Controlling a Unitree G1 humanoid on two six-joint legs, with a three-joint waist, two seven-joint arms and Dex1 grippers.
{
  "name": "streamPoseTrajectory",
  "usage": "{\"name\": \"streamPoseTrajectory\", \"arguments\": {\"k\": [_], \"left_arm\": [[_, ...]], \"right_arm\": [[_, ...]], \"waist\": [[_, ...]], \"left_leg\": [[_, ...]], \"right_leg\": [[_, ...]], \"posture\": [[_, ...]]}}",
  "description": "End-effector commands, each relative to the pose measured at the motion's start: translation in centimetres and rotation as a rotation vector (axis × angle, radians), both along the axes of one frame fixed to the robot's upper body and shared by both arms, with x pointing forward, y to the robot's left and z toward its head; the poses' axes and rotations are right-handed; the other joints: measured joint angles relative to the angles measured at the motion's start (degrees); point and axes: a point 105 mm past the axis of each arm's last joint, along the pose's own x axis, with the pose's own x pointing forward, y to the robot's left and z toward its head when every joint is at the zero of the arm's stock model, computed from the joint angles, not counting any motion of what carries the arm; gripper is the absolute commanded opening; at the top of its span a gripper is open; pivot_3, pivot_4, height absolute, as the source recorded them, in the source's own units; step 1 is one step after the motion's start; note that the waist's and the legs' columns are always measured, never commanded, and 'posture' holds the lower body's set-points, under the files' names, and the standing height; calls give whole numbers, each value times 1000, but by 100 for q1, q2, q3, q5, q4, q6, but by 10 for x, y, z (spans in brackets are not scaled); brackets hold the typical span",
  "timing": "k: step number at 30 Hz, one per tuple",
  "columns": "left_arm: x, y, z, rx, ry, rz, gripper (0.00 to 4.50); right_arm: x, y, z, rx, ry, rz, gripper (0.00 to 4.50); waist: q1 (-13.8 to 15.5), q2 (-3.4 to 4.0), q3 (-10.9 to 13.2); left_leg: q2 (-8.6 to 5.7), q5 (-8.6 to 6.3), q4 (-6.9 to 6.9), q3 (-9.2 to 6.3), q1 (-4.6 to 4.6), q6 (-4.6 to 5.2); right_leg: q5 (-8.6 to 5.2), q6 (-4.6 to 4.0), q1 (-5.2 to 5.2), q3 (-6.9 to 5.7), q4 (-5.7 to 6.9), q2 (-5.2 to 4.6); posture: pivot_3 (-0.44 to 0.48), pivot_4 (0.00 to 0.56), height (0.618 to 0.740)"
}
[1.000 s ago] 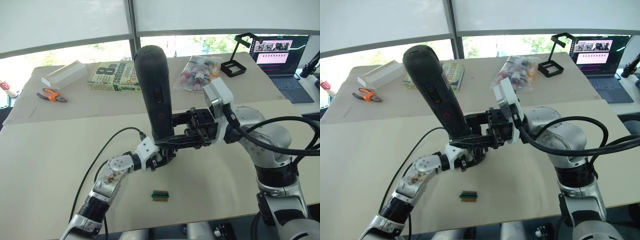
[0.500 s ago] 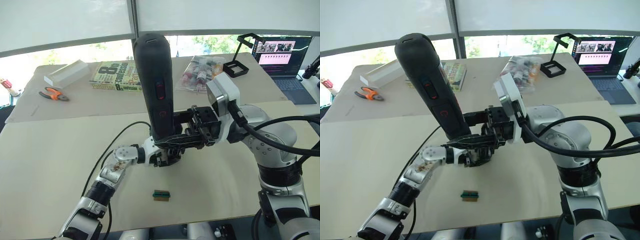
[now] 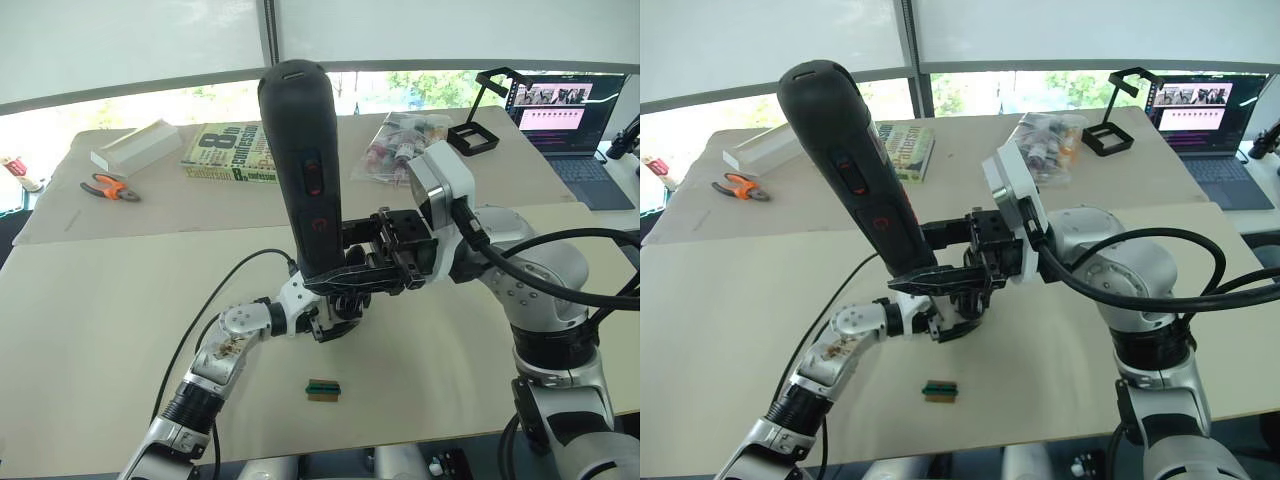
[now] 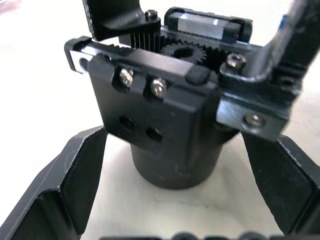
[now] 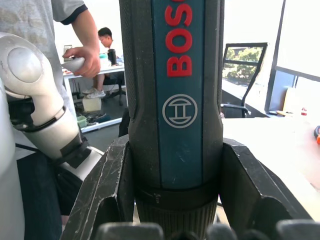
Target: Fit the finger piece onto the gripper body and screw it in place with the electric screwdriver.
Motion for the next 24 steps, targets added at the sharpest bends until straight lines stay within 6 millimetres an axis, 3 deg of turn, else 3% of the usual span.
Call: {"name": "streamPoseTrajectory", "arguments": {"k": [1,17,20,23,24], "left_arm": [[-2,-6,3,-10,-25,-12,4500],[-9,-9,3,-38,-29,7,4500],[-9,-9,4,-44,-39,10,3667],[-9,-9,4,-42,-44,13,2297],[-8,-9,4,-42,-44,15,2292]], "right_arm": [[-6,-1,16,49,-79,19,1922],[-6,-3,13,29,-88,9,1922],[-6,-3,12,27,-92,9,1922],[-6,-3,12,22,-100,7,1922],[-5,-3,12,21,-104,5,1922]], "waist": [[-1,0,0],[-1,0,0],[0,0,0],[0,0,0],[0,0,0]], "left_leg": [[0,0,0,0,0,0],[1,0,0,0,0,0],[1,0,0,0,1,0],[1,0,0,0,0,0],[1,0,0,0,0,0]], "right_leg": [[0,0,0,0,-1,0],[0,0,0,0,-1,0],[0,0,0,0,0,0],[0,0,0,-1,-1,0],[0,0,0,0,-1,0]], "posture": [[0,150,738],[0,150,738],[0,150,738],[0,150,738],[0,150,738]]}}
